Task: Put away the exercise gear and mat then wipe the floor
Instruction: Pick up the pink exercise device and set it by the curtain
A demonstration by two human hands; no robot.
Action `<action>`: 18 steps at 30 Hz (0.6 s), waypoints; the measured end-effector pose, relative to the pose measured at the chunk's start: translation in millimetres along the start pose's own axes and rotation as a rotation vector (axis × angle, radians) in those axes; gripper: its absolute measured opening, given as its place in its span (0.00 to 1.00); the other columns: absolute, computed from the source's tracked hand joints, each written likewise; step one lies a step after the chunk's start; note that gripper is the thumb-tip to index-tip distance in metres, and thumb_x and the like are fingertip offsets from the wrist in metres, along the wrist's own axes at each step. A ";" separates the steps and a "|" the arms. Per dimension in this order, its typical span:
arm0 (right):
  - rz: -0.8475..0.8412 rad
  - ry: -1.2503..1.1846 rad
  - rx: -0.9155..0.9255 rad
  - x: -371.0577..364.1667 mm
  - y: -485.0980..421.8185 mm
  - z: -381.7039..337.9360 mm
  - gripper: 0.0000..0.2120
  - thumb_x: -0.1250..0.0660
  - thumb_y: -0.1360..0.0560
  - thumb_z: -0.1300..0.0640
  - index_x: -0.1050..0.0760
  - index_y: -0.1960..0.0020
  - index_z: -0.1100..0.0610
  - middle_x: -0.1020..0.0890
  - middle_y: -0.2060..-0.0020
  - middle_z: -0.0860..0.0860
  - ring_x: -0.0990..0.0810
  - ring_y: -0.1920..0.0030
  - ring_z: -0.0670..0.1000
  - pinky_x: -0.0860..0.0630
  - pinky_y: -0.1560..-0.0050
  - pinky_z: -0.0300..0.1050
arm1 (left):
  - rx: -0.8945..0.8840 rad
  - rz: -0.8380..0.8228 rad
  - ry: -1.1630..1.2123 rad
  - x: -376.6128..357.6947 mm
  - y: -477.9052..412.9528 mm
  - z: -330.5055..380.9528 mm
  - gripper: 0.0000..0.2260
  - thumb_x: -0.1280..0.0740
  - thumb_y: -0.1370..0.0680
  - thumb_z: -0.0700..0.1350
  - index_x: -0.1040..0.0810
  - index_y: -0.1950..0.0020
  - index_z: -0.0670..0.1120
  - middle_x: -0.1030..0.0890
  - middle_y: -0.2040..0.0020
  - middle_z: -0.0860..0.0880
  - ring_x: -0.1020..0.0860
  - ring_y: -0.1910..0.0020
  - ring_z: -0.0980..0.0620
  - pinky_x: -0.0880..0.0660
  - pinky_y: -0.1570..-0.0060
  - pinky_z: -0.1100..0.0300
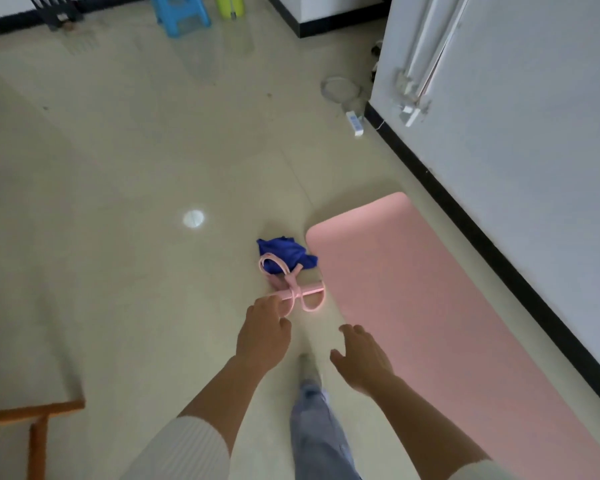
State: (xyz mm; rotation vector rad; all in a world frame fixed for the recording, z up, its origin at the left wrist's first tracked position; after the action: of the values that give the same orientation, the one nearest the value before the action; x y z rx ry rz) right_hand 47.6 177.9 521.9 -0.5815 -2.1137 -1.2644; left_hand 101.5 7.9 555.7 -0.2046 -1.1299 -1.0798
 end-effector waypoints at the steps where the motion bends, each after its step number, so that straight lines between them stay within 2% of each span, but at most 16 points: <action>1: 0.002 -0.006 -0.015 -0.9 -22.0 -1.1 0.24 0.41 0.21 0.49 0.39 0.28 0.56 0.31 0.33 0.52 0.31 0.33 0.54 0.31 0.36 0.48 | 0.006 -0.024 0.008 -9.1 -24.3 -6.3 0.18 0.40 0.22 0.42 0.33 0.31 0.45 0.30 0.33 0.47 0.32 0.34 0.49 0.33 0.40 0.60; 10: -0.104 -0.066 -0.180 -47.9 -235.5 -7.9 0.26 0.42 0.20 0.48 0.41 0.25 0.55 0.33 0.29 0.51 0.31 0.31 0.52 0.32 0.34 0.46 | 0.057 -0.224 -0.001 -87.6 -222.9 -96.9 0.17 0.40 0.21 0.43 0.31 0.32 0.46 0.27 0.36 0.49 0.29 0.38 0.53 0.33 0.45 0.66; 15: -0.149 -0.121 -0.218 -89.8 -333.9 -22.8 0.26 0.41 0.21 0.48 0.41 0.26 0.54 0.32 0.30 0.51 0.31 0.32 0.52 0.31 0.35 0.47 | 0.097 -0.294 -0.065 -123.0 -310.1 -162.5 0.16 0.40 0.22 0.43 0.29 0.35 0.45 0.27 0.38 0.46 0.29 0.38 0.48 0.32 0.40 0.55; 18: -0.174 -0.149 -0.258 -120.4 -384.4 -25.0 0.25 0.41 0.20 0.48 0.40 0.26 0.54 0.31 0.31 0.51 0.30 0.33 0.52 0.30 0.37 0.47 | 0.104 -0.366 -0.104 -158.1 -349.0 -202.4 0.17 0.40 0.23 0.43 0.30 0.33 0.45 0.27 0.37 0.45 0.29 0.38 0.46 0.33 0.39 0.55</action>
State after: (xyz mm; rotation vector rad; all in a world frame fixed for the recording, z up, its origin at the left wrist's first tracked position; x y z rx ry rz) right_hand -102.9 -24.8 207.1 -0.6279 -2.1753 -1.6546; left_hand -45.1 -203.3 206.7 0.0315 -1.3467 -1.3394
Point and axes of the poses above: each hand's wrist, its own y-axis away from the middle knuckle, its own x-axis out of the back of the hand, z = x × y, the point moved 8 cm from there along -y, towards the middle knuckle
